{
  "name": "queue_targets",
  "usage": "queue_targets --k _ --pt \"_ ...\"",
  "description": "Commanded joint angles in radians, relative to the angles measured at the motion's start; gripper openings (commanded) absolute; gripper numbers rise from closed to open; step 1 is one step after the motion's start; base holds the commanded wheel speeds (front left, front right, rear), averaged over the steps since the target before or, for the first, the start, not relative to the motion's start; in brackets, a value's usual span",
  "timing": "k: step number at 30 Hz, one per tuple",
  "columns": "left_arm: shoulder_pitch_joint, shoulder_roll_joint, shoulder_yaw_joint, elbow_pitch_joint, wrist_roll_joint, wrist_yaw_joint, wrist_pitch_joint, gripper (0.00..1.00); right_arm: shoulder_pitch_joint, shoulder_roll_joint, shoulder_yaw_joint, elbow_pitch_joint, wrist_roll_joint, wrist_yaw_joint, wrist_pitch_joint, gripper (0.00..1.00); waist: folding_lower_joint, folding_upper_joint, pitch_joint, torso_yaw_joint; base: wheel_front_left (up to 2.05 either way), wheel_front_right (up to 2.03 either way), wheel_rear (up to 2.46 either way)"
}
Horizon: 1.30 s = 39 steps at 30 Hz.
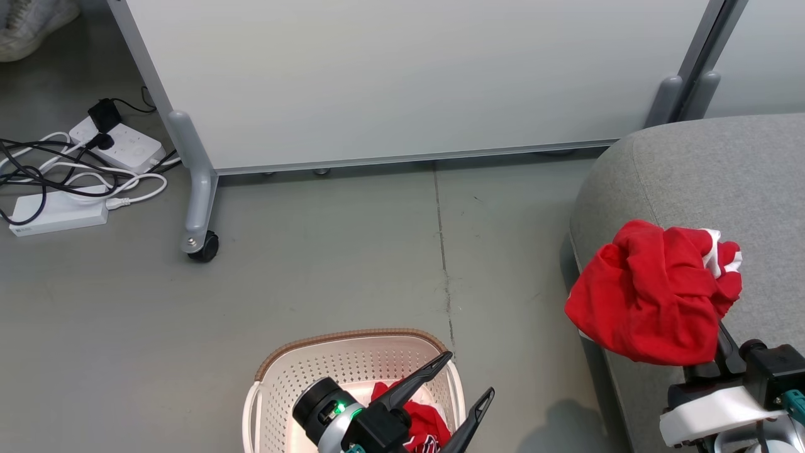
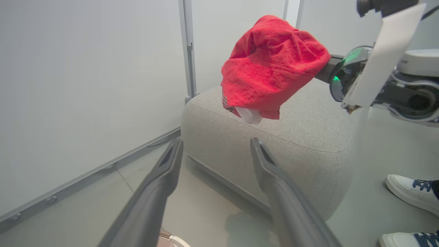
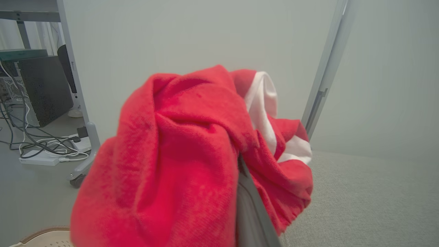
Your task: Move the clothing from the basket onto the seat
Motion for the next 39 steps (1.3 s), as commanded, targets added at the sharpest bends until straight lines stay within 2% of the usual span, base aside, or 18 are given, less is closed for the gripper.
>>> queue_targets --k 1,24,31,38,39 --pt "0.009 0.008 0.001 0.001 -0.007 0.000 0.000 1.00 0.000 -0.001 -0.007 0.002 0.004 0.000 -0.003 0.00 0.0000 0.0000 0.000 0.001 0.00 0.00 0.00" --pt "0.004 0.003 0.012 -0.003 0.001 -0.001 0.000 1.00 -0.021 -0.007 0.009 0.002 0.009 0.000 -0.003 0.00 0.0000 0.0000 0.011 -0.009 0.00 0.00 0.00" --pt "-0.016 0.009 0.013 -0.010 0.007 -0.001 0.000 1.00 -0.041 -0.003 -0.003 -0.006 0.004 0.000 -0.003 0.00 0.0000 0.0000 0.042 -0.079 0.00 0.00 0.00" --pt "-0.046 0.015 0.008 -0.014 0.014 -0.001 0.000 1.00 -0.065 0.008 -0.026 -0.016 -0.001 0.000 -0.003 0.00 0.0000 0.0000 0.091 -0.212 0.00 0.00 0.00" --pt "-0.046 0.015 0.008 -0.014 0.014 -0.001 0.000 1.00 -0.065 0.008 -0.026 -0.016 -0.001 0.000 -0.003 0.00 0.0000 0.0000 0.091 -0.212 0.00 0.00 0.00"
